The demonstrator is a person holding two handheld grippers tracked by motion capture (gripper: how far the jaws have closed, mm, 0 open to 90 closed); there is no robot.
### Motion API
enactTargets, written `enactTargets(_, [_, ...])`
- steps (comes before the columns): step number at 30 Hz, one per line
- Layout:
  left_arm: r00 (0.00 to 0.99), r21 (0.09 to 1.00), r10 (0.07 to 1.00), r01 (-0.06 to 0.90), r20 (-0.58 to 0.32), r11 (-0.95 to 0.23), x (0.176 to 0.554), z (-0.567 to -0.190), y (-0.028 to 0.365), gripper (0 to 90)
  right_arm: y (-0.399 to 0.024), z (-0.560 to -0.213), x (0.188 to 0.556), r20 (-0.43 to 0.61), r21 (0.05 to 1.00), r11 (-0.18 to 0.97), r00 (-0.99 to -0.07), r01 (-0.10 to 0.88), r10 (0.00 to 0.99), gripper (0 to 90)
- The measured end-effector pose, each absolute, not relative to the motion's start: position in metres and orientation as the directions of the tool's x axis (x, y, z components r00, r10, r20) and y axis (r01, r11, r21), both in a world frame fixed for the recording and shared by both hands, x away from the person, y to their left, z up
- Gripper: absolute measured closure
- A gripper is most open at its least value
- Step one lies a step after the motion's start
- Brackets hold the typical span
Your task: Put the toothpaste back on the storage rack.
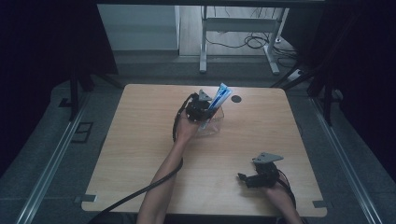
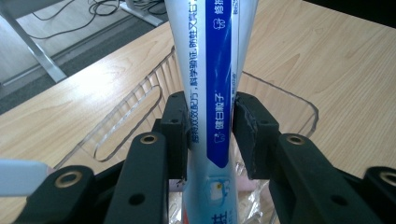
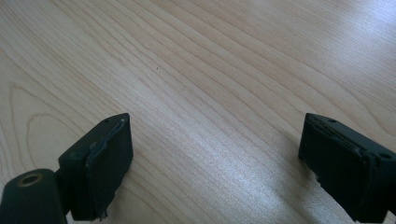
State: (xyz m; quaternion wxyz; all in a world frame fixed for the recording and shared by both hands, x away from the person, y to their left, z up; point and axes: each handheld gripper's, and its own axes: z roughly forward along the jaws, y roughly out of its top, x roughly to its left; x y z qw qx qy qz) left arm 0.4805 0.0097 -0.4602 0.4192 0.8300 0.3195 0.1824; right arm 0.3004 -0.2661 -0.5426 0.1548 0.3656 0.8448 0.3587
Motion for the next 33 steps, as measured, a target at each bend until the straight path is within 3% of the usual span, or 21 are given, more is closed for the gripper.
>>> enactTargets(18, [0.732, 0.814, 0.682, 0.397, -0.002, -0.424, 0.477, -0.457, 0.018, 50.5, -0.266, -0.543, 0.3, -0.001, 0.72, 0.475, -0.685, 0.506, 0.729, 10.5])
enactTargets(26, [0.737, 0.809, 0.676, 0.395, 0.004, -0.435, 0.473, -0.453, 0.015, 36.9, -0.266, -0.543, 0.3, 0.0, 0.719, 0.475, -0.685, 0.506, 0.729, 10.5])
enactTargets(33, [0.733, 0.817, 0.678, 0.416, -0.043, -0.398, 0.47, -0.443, 0.021, 26.2, -0.266, -0.543, 0.3, -0.001, 0.72, 0.475, -0.684, 0.506, 0.73, 10.5])
